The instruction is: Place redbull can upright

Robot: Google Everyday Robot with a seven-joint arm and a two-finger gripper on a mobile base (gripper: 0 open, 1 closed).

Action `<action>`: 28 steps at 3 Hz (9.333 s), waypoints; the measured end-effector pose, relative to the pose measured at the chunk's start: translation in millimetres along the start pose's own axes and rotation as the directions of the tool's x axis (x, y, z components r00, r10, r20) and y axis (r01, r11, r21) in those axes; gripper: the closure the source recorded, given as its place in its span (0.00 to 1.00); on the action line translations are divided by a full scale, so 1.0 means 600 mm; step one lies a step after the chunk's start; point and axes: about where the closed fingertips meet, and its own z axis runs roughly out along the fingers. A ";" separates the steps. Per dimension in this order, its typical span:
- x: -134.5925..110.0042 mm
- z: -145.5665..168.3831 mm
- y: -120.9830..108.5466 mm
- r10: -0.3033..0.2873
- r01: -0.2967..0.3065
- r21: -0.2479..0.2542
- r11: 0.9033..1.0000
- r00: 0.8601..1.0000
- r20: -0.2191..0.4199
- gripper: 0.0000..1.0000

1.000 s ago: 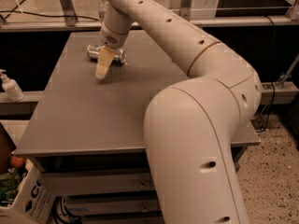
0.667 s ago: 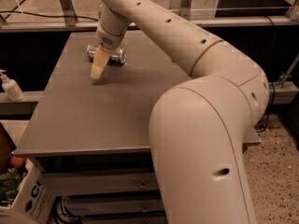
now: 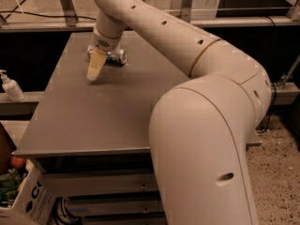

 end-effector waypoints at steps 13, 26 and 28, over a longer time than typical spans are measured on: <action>0.080 -0.240 0.093 0.202 -0.186 -0.080 0.979 0.875 0.440 1.00; 0.345 -0.320 0.115 0.265 -0.339 -0.129 0.932 0.393 0.880 1.00; 0.378 -0.316 0.125 0.283 -0.385 -0.142 0.912 0.340 0.897 1.00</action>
Offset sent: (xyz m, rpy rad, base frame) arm 0.0074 -0.0010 -0.0041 -0.0562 0.0498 -0.0447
